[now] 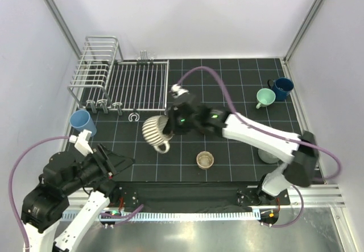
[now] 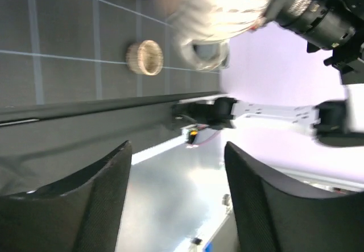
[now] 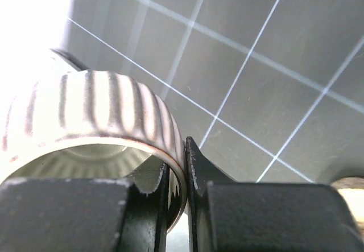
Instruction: Load the cups into the dish rack
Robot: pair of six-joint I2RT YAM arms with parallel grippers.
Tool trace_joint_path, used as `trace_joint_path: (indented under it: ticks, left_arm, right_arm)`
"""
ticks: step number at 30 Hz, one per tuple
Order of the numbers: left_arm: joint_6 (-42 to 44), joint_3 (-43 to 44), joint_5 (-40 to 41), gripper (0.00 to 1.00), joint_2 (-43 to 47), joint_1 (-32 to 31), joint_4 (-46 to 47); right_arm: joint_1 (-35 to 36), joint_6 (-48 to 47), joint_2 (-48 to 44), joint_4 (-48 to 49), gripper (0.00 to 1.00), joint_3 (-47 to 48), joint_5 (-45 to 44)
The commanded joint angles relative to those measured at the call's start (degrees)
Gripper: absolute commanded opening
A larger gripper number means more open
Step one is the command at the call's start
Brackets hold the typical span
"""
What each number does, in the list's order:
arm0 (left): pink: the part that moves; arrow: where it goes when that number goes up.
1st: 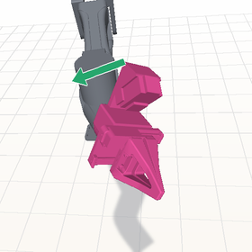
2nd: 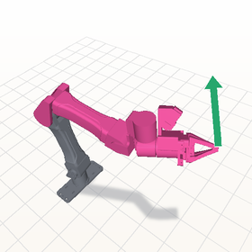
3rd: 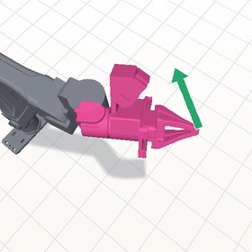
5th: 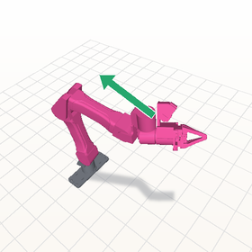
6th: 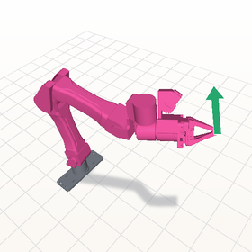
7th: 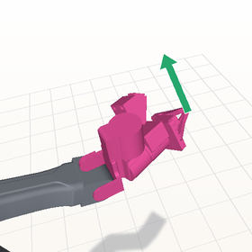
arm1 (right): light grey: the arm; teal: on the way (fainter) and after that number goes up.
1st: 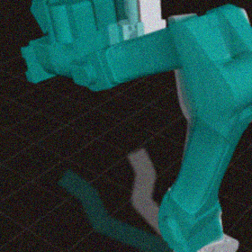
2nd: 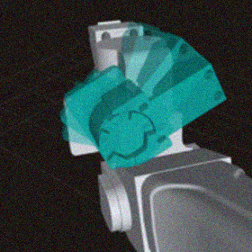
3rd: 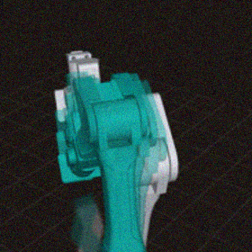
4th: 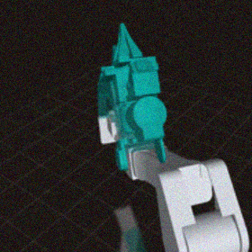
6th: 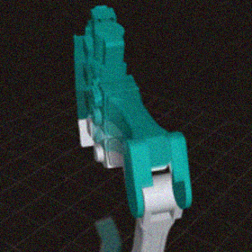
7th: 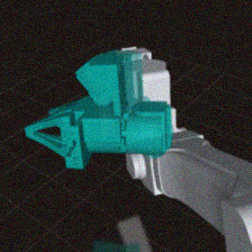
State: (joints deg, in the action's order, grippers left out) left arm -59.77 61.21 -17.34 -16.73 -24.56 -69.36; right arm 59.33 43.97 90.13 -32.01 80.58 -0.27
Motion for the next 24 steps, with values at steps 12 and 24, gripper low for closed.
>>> trace_joint_path:
  ticks: [12, 24]
  left_arm:
    - [-6.58, -0.46, -26.15, 0.75, -1.91, 24.28, 22.06]
    - [4.32, 1.2, -36.46, 0.69, -18.15, 39.15, 24.09]
  right_arm:
    - [-20.13, -1.08, -22.01, 12.66, 0.04, -6.48, 26.18]
    - [-21.27, -0.2, -14.46, 13.47, 0.04, -0.43, 26.64]
